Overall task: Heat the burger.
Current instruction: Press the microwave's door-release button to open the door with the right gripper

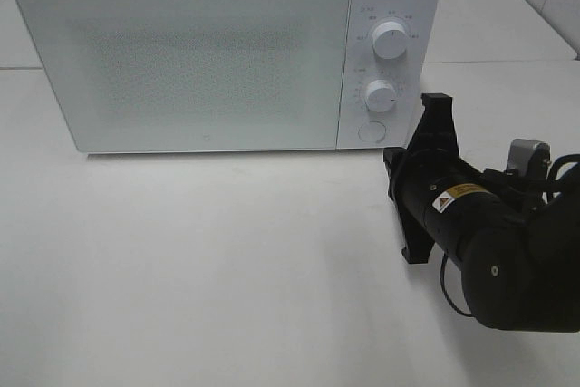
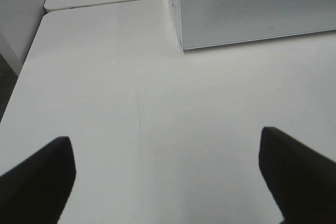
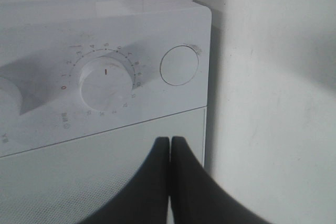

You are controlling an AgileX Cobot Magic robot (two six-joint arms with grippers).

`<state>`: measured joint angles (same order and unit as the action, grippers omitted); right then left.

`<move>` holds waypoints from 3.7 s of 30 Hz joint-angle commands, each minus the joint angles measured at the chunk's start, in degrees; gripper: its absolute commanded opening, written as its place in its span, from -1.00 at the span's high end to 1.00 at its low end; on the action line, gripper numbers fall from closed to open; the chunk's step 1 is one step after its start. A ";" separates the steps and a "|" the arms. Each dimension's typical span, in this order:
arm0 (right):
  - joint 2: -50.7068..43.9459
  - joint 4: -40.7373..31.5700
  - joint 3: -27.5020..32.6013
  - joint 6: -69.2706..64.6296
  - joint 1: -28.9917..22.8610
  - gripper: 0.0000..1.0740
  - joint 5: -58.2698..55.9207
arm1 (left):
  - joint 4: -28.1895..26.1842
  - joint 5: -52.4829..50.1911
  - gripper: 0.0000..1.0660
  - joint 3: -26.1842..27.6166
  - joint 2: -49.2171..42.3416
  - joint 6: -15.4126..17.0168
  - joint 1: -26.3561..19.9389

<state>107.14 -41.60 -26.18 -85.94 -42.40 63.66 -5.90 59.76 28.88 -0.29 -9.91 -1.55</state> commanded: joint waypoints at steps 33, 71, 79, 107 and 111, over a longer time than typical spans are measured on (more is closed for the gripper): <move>13.06 6.02 -16.62 0.74 10.37 1.00 -5.44 | 0.00 0.06 -0.63 0.06 -1.09 -0.11 -0.11; 16.27 6.36 -24.58 3.21 12.89 1.00 -1.15 | 0.00 0.06 -0.63 0.06 -1.09 -0.11 -0.11; 16.27 5.16 -26.64 5.04 12.89 1.00 0.57 | 0.00 0.06 -0.63 0.06 -1.09 -0.11 -0.11; 18.28 2.41 -33.63 10.60 13.58 1.00 3.15 | 0.00 0.06 -0.63 0.06 -1.09 -0.11 -0.11; 18.22 2.41 -33.23 10.60 13.52 1.00 3.09 | 0.00 0.06 -0.63 0.06 -1.09 -0.11 -0.11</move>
<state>125.65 -45.03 -54.03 -75.80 -31.46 52.54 -5.84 59.76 28.88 -0.29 -9.91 -1.55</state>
